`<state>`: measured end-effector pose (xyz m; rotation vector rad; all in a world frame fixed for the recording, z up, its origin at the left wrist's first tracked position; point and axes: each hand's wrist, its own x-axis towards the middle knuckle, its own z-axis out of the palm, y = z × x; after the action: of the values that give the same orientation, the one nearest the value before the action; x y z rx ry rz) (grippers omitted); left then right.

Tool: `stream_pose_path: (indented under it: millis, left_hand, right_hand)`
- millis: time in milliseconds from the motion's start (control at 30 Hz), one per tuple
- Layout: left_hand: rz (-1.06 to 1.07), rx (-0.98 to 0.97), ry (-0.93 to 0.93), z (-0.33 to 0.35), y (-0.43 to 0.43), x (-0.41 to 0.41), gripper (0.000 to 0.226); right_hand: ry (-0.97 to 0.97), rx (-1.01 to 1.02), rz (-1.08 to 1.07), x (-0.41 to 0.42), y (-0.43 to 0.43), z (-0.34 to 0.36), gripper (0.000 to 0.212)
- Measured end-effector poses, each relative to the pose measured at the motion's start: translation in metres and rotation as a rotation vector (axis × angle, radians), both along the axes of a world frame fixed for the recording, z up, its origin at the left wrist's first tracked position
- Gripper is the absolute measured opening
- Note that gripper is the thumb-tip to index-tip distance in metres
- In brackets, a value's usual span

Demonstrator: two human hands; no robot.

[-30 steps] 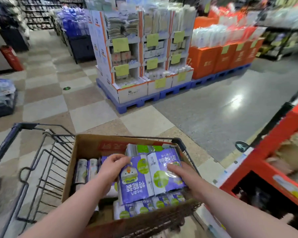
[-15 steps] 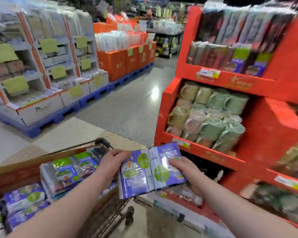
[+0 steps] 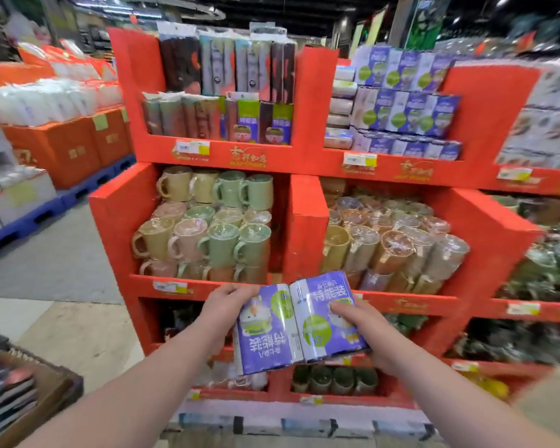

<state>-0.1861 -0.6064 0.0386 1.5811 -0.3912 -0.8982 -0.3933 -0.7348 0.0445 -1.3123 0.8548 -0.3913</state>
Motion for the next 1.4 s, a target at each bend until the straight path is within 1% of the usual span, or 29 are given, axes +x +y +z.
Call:
stream_pose_path:
  millis: [100, 133, 200, 267, 300, 367, 467, 567, 633, 700, 767, 800, 900, 1000, 1033, 1100, 1167, 1200, 1233, 1300, 1333, 1367, 1400]
  left_hand:
    - [-0.07, -0.01, -0.01, 0.008, -0.052, -0.045, 0.015]
    - [-0.08, -0.019, -0.005, 0.01, -0.066, -0.057, 0.016]
    - [-0.107, -0.037, -0.011, 0.016, -0.09, -0.08, 0.03]
    - [-0.128, -0.026, -0.035, 0.019, -0.111, -0.096, 0.045]
    - [-0.134, -0.029, -0.041, 0.021, -0.121, -0.103, 0.045]
    - [-0.134, -0.03, -0.066, 0.029, -0.139, -0.114, 0.036]
    - [-0.143, -0.046, -0.104, 0.043, -0.171, -0.119, 0.033]
    - [-0.181, -0.074, -0.125, 0.057, -0.207, -0.12, 0.018]
    - [-0.218, -0.096, -0.12, 0.062, -0.236, -0.122, 0.018]
    - [-0.25, -0.136, -0.094, 0.067, -0.266, -0.125, 0.025]
    - [-0.297, -0.157, -0.09, 0.074, -0.299, -0.128, 0.031]
    - [-0.308, -0.17, -0.088, 0.079, -0.315, -0.128, 0.028]
    - [-0.321, -0.205, -0.072, 0.094, -0.36, -0.121, 0.024]
    - [-0.344, -0.259, -0.075, 0.11, -0.399, -0.103, 0.027]
    - [-0.339, -0.269, -0.074, 0.114, -0.41, -0.094, 0.029]
    - [-0.33, -0.286, -0.08, 0.121, -0.429, -0.076, 0.03]
    - [-0.31, -0.295, -0.082, 0.127, -0.444, -0.059, 0.028]
    - [-0.292, -0.309, -0.082, 0.13, -0.449, -0.051, 0.029]
    - [-0.268, -0.321, -0.085, 0.133, -0.453, -0.043, 0.034]
    - [-0.221, -0.335, -0.103, 0.14, -0.459, -0.028, 0.05]
    - [-0.196, -0.337, -0.11, 0.143, -0.462, -0.02, 0.053]
    - [-0.165, -0.35, -0.113, 0.148, -0.463, -0.014, 0.048]
    - [-0.137, -0.37, -0.126, 0.151, -0.464, -0.006, 0.035]
  right_hand:
    - [0.006, -0.033, -0.071, -0.052, -0.041, 0.008, 0.035]
    - [0.007, -0.042, -0.1, -0.066, -0.052, 0.009, 0.032]
    - [0.005, -0.053, -0.138, -0.091, -0.071, 0.014, 0.022]
    - [0.011, -0.047, -0.148, -0.11, -0.087, 0.018, 0.019]
    - [0.003, -0.046, -0.152, -0.119, -0.095, 0.02, 0.016]
    - [-0.018, -0.052, -0.17, -0.13, -0.11, 0.026, 0.009]
    - [-0.06, -0.053, -0.189, -0.135, -0.133, 0.038, 0.008]
    - [-0.119, -0.062, -0.223, -0.136, -0.161, 0.044, 0.013]
    - [-0.153, -0.069, -0.249, -0.137, -0.18, 0.048, 0.019]
    - [-0.143, -0.101, -0.278, -0.143, -0.203, 0.054, 0.024]
    - [-0.145, -0.145, -0.312, -0.149, -0.229, 0.064, 0.023]
    - [-0.129, -0.181, -0.327, -0.151, -0.242, 0.072, 0.022]
    - [-0.094, -0.279, -0.379, -0.144, -0.281, 0.095, 0.02]
    - [-0.087, -0.336, -0.425, -0.125, -0.32, 0.11, 0.031]
    - [-0.09, -0.345, -0.429, -0.116, -0.33, 0.114, 0.032]
    - [-0.115, -0.376, -0.431, -0.098, -0.349, 0.12, 0.026]
    - [-0.121, -0.427, -0.431, -0.08, -0.368, 0.128, 0.013]
    - [-0.122, -0.45, -0.427, -0.072, -0.376, 0.133, 0.012]
    - [-0.127, -0.466, -0.411, -0.063, -0.385, 0.137, 0.012]
    - [-0.154, -0.477, -0.377, -0.044, -0.404, 0.145, 0.014]
    - [-0.159, -0.49, -0.364, -0.035, -0.413, 0.151, 0.015]
    - [-0.153, -0.514, -0.359, -0.024, -0.422, 0.157, 0.017]
    - [-0.138, -0.546, -0.354, -0.014, -0.432, 0.163, 0.019]
